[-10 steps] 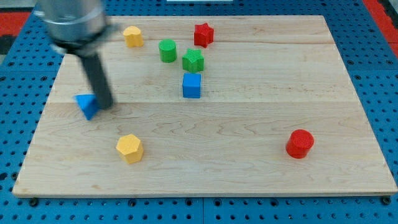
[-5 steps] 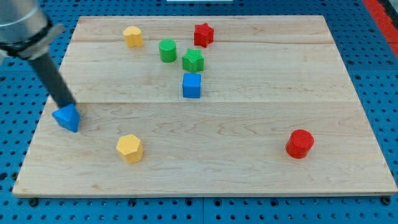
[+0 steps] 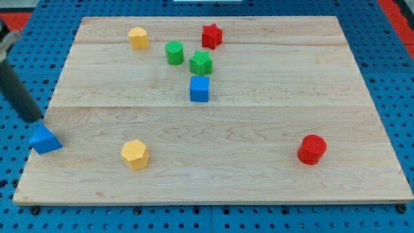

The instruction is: Place blue triangle diagonally top right to the hexagon

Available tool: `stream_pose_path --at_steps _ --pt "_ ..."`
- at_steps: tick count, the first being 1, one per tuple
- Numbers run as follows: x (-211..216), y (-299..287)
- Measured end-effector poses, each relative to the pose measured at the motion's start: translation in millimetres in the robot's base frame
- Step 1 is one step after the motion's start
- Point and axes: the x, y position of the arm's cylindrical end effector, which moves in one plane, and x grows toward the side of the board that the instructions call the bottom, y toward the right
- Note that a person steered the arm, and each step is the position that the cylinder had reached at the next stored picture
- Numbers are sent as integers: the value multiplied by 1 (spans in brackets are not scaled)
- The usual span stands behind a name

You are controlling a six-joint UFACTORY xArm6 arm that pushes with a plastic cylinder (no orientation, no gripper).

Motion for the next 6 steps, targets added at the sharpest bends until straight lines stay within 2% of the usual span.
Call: stream_pose_path --at_steps 1,2,3,4,5,6 --pt "45 5" --pt "33 59" --pt "0 129" --pt "-14 211" --pt "-17 248" --pt "-25 238"
